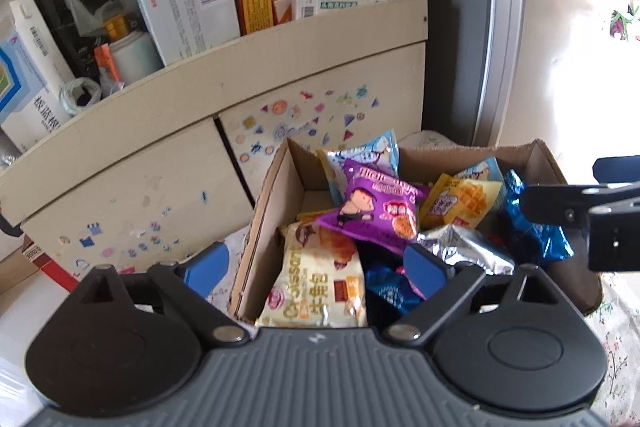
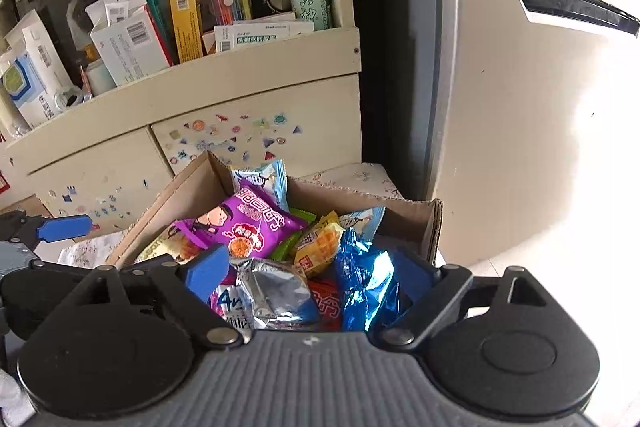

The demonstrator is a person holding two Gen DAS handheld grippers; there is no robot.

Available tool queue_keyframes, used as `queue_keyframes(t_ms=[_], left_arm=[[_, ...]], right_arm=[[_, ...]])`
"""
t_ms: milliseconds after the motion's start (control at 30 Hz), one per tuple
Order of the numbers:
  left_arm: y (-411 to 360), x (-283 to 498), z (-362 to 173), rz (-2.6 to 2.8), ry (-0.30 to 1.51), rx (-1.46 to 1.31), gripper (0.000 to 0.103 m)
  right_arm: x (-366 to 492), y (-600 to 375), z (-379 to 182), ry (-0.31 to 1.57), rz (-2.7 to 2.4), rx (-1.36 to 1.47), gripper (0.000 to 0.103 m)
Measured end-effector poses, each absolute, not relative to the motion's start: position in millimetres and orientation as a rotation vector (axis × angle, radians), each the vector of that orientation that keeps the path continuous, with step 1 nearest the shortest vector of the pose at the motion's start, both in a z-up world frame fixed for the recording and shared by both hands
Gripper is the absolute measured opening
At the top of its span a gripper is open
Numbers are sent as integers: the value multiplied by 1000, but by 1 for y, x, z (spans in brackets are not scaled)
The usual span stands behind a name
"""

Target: Organize snacks

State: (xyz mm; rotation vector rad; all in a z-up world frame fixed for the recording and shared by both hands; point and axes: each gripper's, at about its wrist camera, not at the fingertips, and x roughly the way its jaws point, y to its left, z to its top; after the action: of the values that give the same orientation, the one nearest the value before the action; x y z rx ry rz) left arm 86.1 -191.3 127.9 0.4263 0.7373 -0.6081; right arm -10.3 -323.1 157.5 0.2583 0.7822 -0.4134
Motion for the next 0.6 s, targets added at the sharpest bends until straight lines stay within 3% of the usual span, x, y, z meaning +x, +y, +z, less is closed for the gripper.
queue_keyframes(t_ms=[600], left_arm=[[-178,79,133,-553,787,430,98]], right_arm=[[-11,-314,154,847,-452,235,98]])
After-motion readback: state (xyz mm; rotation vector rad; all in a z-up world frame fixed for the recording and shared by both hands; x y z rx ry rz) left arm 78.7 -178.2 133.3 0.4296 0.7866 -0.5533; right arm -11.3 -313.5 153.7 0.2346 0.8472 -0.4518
